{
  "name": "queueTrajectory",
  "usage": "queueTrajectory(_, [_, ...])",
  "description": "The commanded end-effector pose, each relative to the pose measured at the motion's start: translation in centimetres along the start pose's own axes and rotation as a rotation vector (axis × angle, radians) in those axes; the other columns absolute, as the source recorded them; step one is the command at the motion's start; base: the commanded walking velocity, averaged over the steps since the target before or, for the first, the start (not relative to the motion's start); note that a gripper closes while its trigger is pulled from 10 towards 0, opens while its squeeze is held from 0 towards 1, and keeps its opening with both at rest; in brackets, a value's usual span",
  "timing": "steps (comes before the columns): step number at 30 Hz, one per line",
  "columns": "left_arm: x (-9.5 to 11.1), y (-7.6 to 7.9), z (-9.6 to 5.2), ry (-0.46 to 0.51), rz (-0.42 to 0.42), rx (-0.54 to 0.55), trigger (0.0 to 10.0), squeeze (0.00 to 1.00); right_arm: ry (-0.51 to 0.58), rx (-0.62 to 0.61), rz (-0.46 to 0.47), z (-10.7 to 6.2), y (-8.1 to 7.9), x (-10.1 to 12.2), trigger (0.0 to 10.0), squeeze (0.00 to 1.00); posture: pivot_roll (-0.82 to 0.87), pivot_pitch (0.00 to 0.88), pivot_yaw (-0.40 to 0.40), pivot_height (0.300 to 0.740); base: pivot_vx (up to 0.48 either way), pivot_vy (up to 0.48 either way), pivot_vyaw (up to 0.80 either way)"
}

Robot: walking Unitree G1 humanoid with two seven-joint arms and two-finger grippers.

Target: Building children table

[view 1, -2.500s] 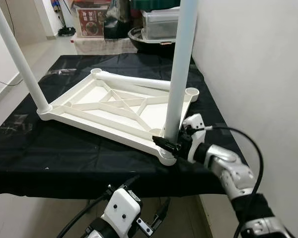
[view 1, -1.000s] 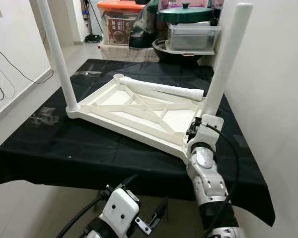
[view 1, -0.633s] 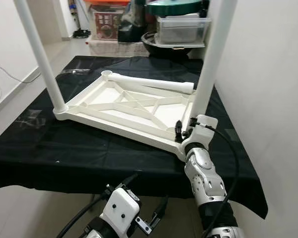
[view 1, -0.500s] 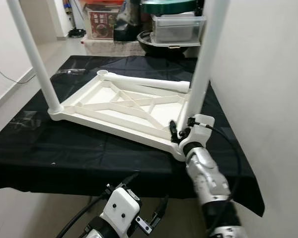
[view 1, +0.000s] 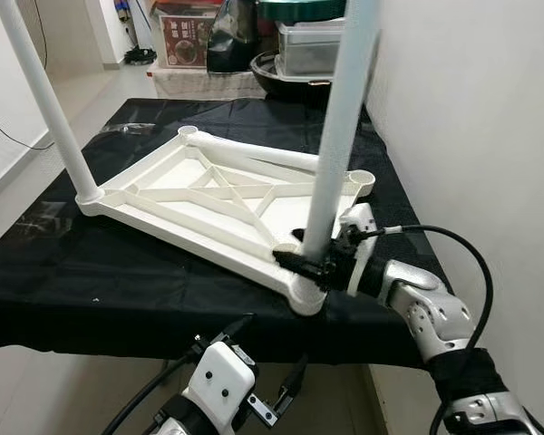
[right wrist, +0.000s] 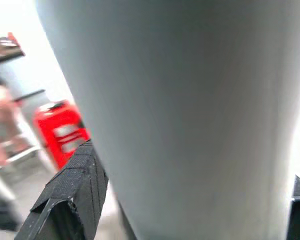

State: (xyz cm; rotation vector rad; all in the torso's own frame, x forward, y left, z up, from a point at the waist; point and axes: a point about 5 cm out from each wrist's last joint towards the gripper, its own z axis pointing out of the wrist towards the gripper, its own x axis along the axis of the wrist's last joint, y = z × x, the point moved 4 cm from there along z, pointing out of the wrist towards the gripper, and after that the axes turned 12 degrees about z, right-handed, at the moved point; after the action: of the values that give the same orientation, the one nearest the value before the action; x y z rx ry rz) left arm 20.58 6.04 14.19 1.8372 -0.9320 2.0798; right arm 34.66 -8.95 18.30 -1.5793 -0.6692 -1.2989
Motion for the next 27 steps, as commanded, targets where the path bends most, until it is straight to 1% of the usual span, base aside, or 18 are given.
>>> queueTrajectory(1, [-0.4,0.1,-0.1,-0.021,0.004,0.001,10.0,0.0,-0.027,0.135,-0.001,0.8,-1.2,0.5,10.0,0.0,0.12,0.092,-0.032,0.74,0.0,0.0,0.0])
queueTrajectory(4, [-0.4,0.1,-0.1,-0.021,0.003,0.001,10.0,0.0,-0.031,0.156,-0.002,0.8,-1.3,0.6,10.0,0.0,0.12,0.092,-0.032,0.74,0.0,0.0,0.0])
queueTrajectory(5, [-0.4,0.1,-0.1,-0.021,0.003,0.001,10.0,0.0,-0.036,0.167,0.0,0.8,-1.3,0.6,5.2,0.0,0.12,0.09,-0.033,0.74,0.0,0.0,0.0])
queueTrajectory(6, [-0.4,0.1,-0.1,-0.021,0.003,0.001,10.0,0.0,-0.036,0.167,0.0,0.8,-1.3,0.6,5.2,0.0,0.12,0.09,-0.033,0.74,0.0,0.0,0.0])
queueTrajectory(7, [-0.4,0.1,-0.1,-0.021,0.003,0.0,10.0,0.0,-0.038,0.172,-0.001,0.9,-1.3,0.5,0.0,0.0,0.12,0.089,-0.033,0.74,0.0,0.0,0.0])
queueTrajectory(13, [-0.4,0.2,-0.1,-0.022,0.002,-0.001,10.0,0.0,-0.043,0.144,-0.005,1.2,-1.0,0.1,0.0,0.0,0.12,0.086,-0.032,0.74,0.0,0.0,0.0])
queueTrajectory(15, [-0.4,0.2,-0.1,-0.022,0.001,-0.001,10.0,0.0,-0.034,0.049,-0.009,1.3,-0.2,-0.9,0.0,0.0,0.12,0.081,-0.03,0.74,0.0,0.0,0.0])
queueTrajectory(16, [-0.4,0.2,-0.1,-0.022,0.001,-0.001,10.0,0.0,-0.034,0.049,-0.009,1.3,-0.2,-0.9,0.0,0.0,0.12,0.081,-0.03,0.74,0.0,0.0,0.0])
queueTrajectory(17, [-0.4,0.2,-0.1,-0.022,0.0,-0.002,10.0,0.0,-0.015,-0.038,-0.007,1.4,0.5,-1.3,0.0,0.0,0.12,0.078,-0.029,0.74,0.0,0.0,0.0])
queueTrajectory(18, [-0.4,0.3,-0.1,-0.023,0.0,-0.003,10.0,0.0,0.014,-0.184,0.007,1.4,1.9,-1.5,0.0,0.0,0.12,0.077,-0.029,0.74,0.0,0.0,0.0])
queueTrajectory(19, [-0.4,0.3,-0.1,-0.023,0.0,-0.003,10.0,0.0,0.014,-0.184,0.007,1.4,1.9,-1.5,0.0,0.0,0.12,0.077,-0.029,0.74,0.0,0.0,0.0])
queueTrajectory(20, [-0.5,0.3,-0.1,-0.023,-0.001,-0.005,10.0,0.0,0.04,-0.314,0.0,1.2,3.1,-1.7,0.0,0.0,0.11,0.073,-0.028,0.74,0.0,0.0,0.0])
queueTrajectory(21, [-0.5,0.3,-0.1,-0.023,-0.001,-0.005,10.0,0.0,0.04,-0.314,0.0,1.2,3.1,-1.7,0.0,0.0,0.11,0.073,-0.028,0.74,0.0,0.0,0.0])
queueTrajectory(22, [-0.5,0.3,-0.1,-0.023,-0.002,-0.009,10.0,0.0,0.111,-0.557,0.036,0.2,5.3,-1.7,0.0,0.0,0.11,0.071,-0.026,0.74,0.0,0.0,0.0])
queueTrajectory(24, [-0.5,0.3,-0.1,-0.023,-0.002,-0.009,10.0,0.0,0.111,-0.557,0.036,0.2,5.3,-1.7,0.0,0.0,0.11,0.071,-0.026,0.74,0.0,0.0,0.0])
queueTrajectory(25, [-0.6,0.3,-0.1,-0.023,-0.003,-0.013,10.0,0.0,0.201,-0.935,0.091,-2.7,8.0,-1.9,0.0,0.0,0.1,0.066,-0.027,0.74,0.0,0.0,0.0])
queueTrajectory(26, [-0.6,0.3,-0.1,-0.023,-0.003,-0.013,10.0,0.0,0.201,-0.935,0.091,-2.7,8.0,-1.9,0.0,0.0,0.1,0.066,-0.027,0.74,0.0,0.0,0.0])
queueTrajectory(27, [-0.6,0.3,-0.1,-0.023,-0.003,-0.013,10.0,0.0,0.227,-1.08,0.11,-4.2,8.6,-2.2,0.0,0.0,0.1,0.066,-0.027,0.74,0.0,0.0,0.0])
